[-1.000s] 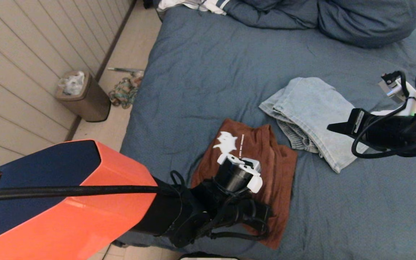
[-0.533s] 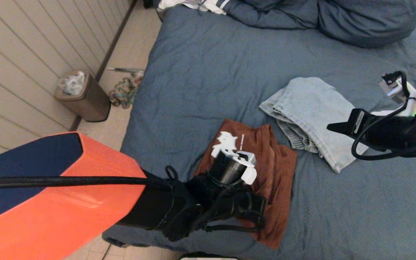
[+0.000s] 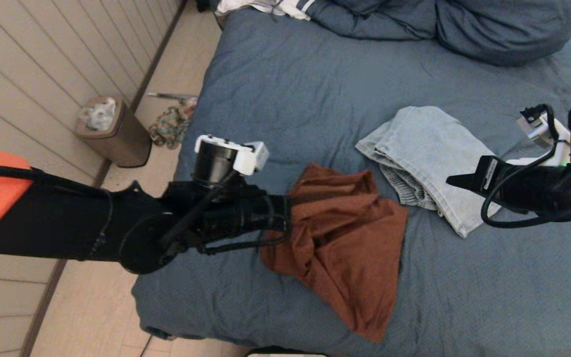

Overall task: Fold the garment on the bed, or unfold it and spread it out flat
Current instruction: Unford the brown shorts

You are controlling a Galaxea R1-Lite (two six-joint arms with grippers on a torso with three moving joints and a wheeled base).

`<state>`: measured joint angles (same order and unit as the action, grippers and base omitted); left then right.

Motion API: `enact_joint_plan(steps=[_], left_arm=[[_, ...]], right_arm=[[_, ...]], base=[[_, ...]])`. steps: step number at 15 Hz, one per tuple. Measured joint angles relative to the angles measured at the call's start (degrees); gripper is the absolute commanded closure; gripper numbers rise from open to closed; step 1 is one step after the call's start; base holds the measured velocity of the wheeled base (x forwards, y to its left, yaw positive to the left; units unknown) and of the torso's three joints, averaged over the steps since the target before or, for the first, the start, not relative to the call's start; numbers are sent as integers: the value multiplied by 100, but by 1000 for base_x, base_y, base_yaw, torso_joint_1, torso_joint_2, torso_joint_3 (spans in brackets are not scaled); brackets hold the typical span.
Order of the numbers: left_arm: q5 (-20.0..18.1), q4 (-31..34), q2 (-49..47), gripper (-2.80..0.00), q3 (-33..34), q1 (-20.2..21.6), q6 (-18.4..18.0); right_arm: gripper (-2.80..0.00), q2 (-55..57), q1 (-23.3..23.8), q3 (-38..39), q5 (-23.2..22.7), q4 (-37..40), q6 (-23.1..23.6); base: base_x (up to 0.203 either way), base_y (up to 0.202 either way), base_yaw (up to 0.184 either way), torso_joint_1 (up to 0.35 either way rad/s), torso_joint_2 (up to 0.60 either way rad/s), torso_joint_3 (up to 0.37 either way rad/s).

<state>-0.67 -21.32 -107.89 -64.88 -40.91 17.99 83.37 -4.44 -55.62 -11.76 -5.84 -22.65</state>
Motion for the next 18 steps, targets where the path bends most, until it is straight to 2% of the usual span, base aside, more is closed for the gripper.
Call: enact_joint_plan(steps=[3, 6, 11, 15, 18], left_arm=[[-202, -248, 435, 0, 735, 773, 28], [-405, -1086, 642, 0, 1450, 1370, 22], [-418, -1792, 967, 0, 2545, 1572, 39], [-384, -2240, 1326, 0, 3496, 1661, 71], [-418, -2922, 1392, 0, 4104, 1986, 61]], right_arm=[[0, -16, -16, 52, -1, 0, 2], [0, -18, -38, 112, -2, 3, 2], [0, 1, -55, 187, -9, -21, 9], [0, 15, -53, 343, -9, -408, 17], [0, 17, -97, 405, -6, -452, 27]], base=[[0, 0, 0, 0, 0, 0], [0, 0, 0, 0, 0, 0], [0, 0, 0, 0, 0, 0], [0, 0, 0, 0, 0, 0], [0, 0, 0, 0, 0, 0]])
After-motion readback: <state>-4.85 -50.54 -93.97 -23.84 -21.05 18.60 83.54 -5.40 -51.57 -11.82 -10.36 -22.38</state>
